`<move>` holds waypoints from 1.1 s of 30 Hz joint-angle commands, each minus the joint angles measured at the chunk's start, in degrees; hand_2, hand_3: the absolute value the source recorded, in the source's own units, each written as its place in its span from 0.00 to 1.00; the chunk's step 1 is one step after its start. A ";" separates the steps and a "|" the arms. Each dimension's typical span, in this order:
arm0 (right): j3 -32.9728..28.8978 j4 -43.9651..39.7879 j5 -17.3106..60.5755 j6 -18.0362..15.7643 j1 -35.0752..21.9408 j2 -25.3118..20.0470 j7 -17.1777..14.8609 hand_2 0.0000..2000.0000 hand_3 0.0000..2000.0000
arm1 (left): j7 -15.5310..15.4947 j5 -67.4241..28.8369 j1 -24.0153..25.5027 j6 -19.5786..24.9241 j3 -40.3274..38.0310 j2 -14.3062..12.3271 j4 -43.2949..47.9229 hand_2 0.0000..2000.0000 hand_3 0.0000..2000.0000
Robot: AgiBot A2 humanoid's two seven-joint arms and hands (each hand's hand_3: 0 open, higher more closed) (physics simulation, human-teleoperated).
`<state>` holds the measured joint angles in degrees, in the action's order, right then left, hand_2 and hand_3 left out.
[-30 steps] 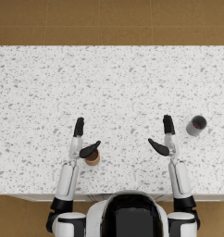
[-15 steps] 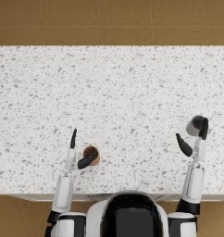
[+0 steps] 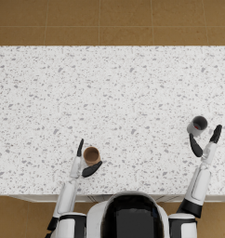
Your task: Pick up two cups and pour the berry on the right into the cup on the left
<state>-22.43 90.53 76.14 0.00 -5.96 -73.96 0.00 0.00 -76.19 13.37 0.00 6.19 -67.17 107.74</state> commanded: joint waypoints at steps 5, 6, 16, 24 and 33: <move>3.30 -15.69 0.00 0.00 -6.29 1.26 0.00 0.00 0.00 | -0.01 0.00 -1.33 -0.06 2.23 -1.15 -5.25 0.00 0.00; 3.63 -16.88 0.00 0.00 -6.97 1.29 0.00 0.00 0.00 | -0.01 0.00 -1.32 -0.08 2.16 -1.24 -5.25 0.00 0.00; 3.63 -29.26 -0.01 0.00 -12.80 1.51 0.00 0.00 0.00 | -0.01 0.01 -1.92 -0.06 2.66 -2.55 -6.12 0.00 0.00; 6.12 -34.25 -0.01 0.00 -16.34 1.22 0.00 0.00 0.00 | -0.01 0.01 -3.06 -0.06 3.49 -3.83 -7.40 0.00 0.00; 6.88 -38.00 0.01 0.76 -18.68 0.73 0.01 0.00 0.00 | -0.01 0.01 -3.95 -0.07 3.49 -5.03 -9.89 0.00 0.00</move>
<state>-15.85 53.21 76.17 0.99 -23.07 -73.53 0.01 -0.01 -76.17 9.90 -0.07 9.69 -72.09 98.38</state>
